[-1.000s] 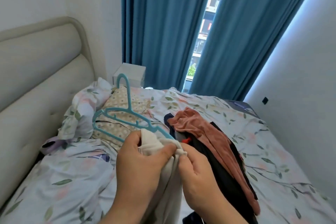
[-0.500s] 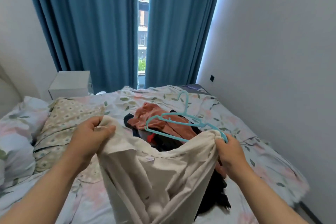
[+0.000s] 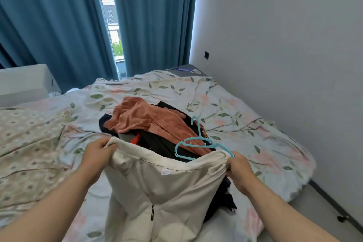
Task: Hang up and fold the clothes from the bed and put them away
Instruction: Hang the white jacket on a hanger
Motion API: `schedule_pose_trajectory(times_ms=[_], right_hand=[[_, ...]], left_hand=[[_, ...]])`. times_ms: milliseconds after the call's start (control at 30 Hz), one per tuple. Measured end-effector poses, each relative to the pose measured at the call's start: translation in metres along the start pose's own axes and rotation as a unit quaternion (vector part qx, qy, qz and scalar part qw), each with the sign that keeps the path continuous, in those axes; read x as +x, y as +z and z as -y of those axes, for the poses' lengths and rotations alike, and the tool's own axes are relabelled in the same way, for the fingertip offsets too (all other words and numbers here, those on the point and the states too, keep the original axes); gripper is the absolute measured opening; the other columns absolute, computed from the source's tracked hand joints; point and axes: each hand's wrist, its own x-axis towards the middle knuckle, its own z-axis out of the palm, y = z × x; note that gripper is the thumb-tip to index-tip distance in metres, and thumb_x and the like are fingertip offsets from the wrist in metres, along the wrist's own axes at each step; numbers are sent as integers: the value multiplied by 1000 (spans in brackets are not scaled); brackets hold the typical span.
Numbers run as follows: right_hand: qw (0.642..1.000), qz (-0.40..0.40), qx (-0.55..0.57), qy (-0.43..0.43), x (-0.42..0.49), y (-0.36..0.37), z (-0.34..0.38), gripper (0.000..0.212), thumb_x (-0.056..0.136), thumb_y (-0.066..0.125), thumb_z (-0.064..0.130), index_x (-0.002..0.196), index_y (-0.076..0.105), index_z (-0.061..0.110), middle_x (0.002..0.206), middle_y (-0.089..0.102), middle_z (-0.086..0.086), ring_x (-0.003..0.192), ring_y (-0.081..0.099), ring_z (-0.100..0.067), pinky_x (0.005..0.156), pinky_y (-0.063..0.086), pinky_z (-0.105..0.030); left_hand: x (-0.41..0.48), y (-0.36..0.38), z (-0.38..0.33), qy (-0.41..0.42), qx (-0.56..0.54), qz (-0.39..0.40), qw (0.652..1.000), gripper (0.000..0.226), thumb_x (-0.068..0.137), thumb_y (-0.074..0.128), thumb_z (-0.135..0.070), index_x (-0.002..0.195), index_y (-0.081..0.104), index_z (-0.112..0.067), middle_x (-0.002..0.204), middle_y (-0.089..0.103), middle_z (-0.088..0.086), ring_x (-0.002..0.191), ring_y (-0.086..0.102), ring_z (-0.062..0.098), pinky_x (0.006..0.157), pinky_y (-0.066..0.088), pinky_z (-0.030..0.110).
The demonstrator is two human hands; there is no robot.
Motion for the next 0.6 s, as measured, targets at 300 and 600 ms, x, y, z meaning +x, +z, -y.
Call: schedule_pose_trajectory(times_ms=[300, 600], right_hand=[[995, -29, 77, 48, 81, -33, -23, 41, 75, 34, -13, 102, 62, -2, 96, 64, -22, 88, 56, -32, 78, 44, -44], [990, -36, 136, 26, 110, -34, -12, 36, 76, 34, -14, 88, 63, 3, 74, 58, -13, 65, 52, -26, 59, 42, -34]], left_hand=[[60, 75, 6, -20, 21, 21, 999, 30, 94, 55, -10, 101, 76, -31, 105, 71, -3, 98, 62, 18, 77, 49, 33], [110, 113, -18, -10, -25, 20, 999, 39, 92, 58, -9, 117, 70, -37, 124, 63, -13, 104, 59, 7, 89, 47, 28]])
